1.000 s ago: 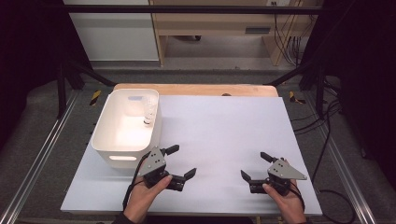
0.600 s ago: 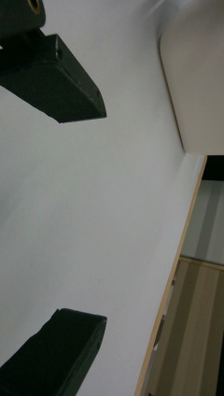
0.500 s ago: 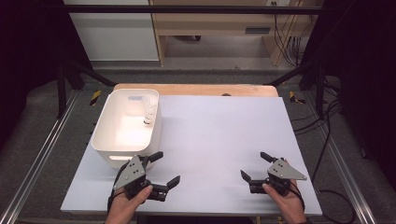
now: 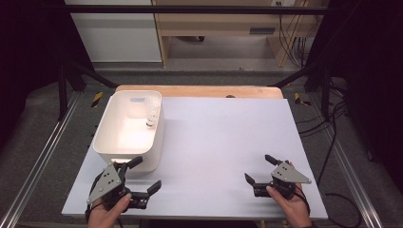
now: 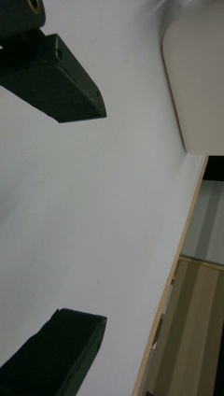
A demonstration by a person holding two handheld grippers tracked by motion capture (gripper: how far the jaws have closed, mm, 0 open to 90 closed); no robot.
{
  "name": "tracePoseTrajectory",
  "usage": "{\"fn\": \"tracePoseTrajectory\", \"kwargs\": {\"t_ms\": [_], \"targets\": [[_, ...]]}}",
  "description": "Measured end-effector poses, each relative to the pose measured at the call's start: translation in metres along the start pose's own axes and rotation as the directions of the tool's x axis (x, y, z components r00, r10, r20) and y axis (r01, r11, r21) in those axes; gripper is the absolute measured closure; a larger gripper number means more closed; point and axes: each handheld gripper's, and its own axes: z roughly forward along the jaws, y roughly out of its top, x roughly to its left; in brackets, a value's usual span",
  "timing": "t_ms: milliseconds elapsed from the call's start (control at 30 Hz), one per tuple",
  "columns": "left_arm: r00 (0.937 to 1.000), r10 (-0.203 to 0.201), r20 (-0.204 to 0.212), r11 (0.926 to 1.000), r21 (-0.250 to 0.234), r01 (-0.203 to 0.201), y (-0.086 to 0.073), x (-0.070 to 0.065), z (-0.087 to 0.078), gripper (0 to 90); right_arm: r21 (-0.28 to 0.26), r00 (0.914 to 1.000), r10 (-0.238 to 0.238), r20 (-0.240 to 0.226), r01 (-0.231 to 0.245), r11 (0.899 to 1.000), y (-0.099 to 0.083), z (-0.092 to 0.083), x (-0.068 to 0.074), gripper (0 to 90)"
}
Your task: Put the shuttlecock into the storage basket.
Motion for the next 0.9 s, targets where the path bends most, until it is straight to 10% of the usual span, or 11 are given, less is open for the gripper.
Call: {"fn": "tracePoseTrajectory", "kwargs": {"t_ms": [567, 900], "targets": [[0.9906, 0.023, -0.135, 0.9996, -0.01, -0.025, -0.027, 0.026, -0.023, 2.4, -0.006, 1.0, -0.006, 0.002, 0.006, 1.0, 0.0, -0.002, -0.001, 3.7], [0.9903, 0.031, -0.135, 0.9993, -0.019, -0.034, -0.039, 0.034, -0.024, 2.4, -0.01, 0.9999, -0.012, -0.003, 0.012, 1.0, 0.0, -0.004, -0.003, 4.0]]}}
